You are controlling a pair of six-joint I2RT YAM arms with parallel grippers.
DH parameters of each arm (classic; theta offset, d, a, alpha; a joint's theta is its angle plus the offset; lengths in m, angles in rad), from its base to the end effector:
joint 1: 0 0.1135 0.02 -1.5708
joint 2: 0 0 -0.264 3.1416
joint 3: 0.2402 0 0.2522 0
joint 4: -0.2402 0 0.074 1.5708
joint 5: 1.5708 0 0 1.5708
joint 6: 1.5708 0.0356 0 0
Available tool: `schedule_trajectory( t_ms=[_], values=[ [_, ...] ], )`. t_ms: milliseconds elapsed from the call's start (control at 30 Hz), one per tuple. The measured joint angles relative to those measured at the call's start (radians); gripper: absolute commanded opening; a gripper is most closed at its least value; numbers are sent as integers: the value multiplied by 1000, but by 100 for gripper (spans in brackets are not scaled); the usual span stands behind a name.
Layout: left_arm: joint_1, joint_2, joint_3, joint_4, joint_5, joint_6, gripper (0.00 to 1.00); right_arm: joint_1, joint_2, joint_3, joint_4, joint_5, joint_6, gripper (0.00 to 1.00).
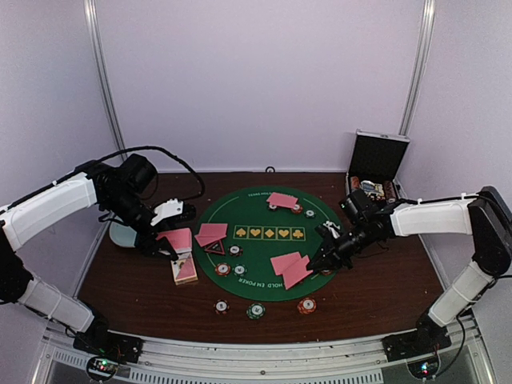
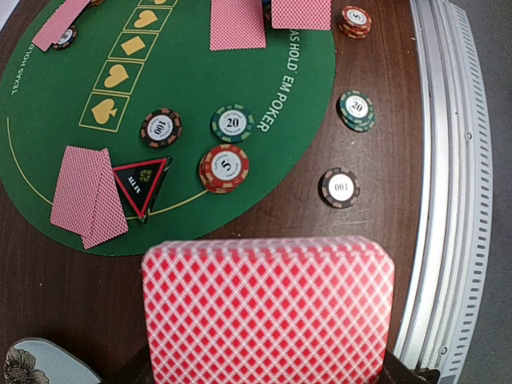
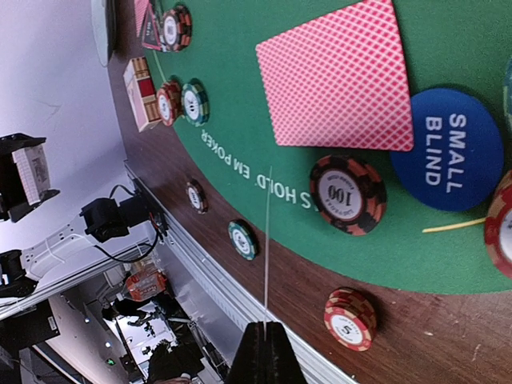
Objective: Distribute texas hold em gaming equipment
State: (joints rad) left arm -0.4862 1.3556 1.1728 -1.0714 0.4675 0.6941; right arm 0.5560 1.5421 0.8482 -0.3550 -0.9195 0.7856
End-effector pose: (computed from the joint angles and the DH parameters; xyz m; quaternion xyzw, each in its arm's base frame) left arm 0.2121 -0.1302 0.2854 0.5649 0.7778 -0.2116 0.1763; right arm 0.2286 0.1754 0.1840 0.0145 -0.8732 -0.4795 0.0854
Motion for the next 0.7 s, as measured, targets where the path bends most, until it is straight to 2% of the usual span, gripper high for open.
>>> schedule_trajectory(
  t_ms=[300,467,633,700],
  values=[
    [0,0,0,0,0,0,0,-32,134,94,-37,3,-64,1],
    [0,0,0,0,0,0,0,-39,172,111,-56,11,-92,12],
    [0,-2,0,0,0,0,0,-40,182,117,-122,43,-132,35],
    [0,-3,0,0,0,0,0,-41,182,127,-154,61,-148,38]
  ],
)
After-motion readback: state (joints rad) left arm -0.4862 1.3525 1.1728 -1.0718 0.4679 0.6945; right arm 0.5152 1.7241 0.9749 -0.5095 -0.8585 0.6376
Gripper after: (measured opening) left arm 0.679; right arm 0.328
